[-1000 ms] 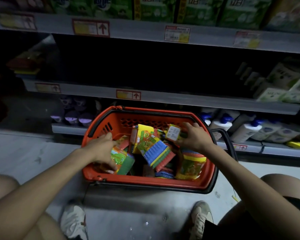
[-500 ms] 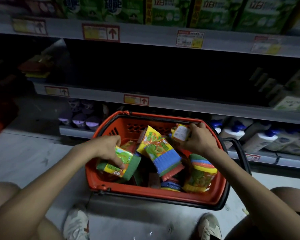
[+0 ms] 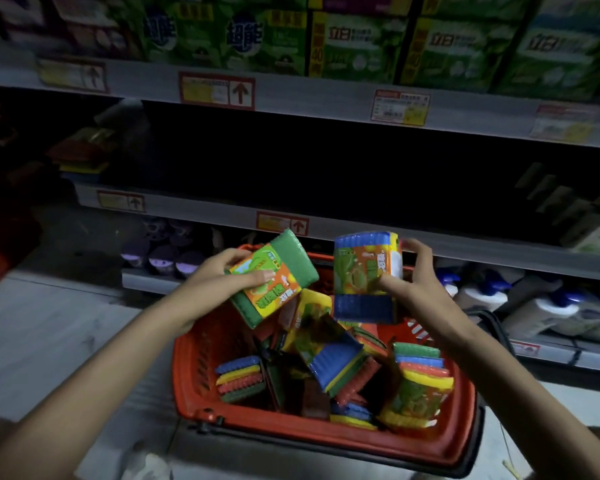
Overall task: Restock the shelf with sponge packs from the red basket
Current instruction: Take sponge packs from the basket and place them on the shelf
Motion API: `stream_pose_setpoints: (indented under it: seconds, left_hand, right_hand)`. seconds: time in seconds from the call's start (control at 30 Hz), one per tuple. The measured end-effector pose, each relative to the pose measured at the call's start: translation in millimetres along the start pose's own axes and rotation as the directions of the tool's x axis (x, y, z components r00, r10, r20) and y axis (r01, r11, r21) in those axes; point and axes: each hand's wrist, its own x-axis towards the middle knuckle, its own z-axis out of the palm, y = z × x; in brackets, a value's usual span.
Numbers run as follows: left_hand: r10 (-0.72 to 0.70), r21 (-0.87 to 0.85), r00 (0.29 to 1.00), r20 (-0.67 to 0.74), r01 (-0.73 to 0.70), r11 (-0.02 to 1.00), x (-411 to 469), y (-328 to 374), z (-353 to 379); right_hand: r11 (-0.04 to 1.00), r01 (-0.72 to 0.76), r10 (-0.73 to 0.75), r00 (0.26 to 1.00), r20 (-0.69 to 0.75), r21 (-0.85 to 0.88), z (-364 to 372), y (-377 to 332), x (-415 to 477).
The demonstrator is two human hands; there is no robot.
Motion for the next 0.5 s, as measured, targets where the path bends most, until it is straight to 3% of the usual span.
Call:
stream_pose_setpoints:
  seconds: [0.13,0.2,0.3,0.4,0.5]
  left_hand:
    - [-0.058,-0.167,0.997,0.046,0.065,0.984,10,-6,11]
    - [-0.084,-0.256,0.996,0.044,0.092,0.962,17,-7,17]
    - [-0.083,-0.410,0.996,0.040,0.092,0.907,30,-5,27]
    - [-0.068,-0.470,0.997,0.019,0.069,0.880,43,-3,39]
    - [-0.079,-0.509,0.996,0.040,0.089,0.856,52,0,44]
  right_hand:
    - [0.991,-0.011,-0.004,0.994,0.112,0.130,10,0,8]
    - [0.979,-0.027,0.009,0.996,0.087,0.204,18,-3,13]
    - [0.982,0.083,-0.085,0.996,0.002,0.168,28,-8,21]
    - [0.974,0.138,-0.145,0.989,0.024,0.181,37,-13,32]
    - [0.953,0.040,-0.062,0.996,0.062,0.301,41,-12,47]
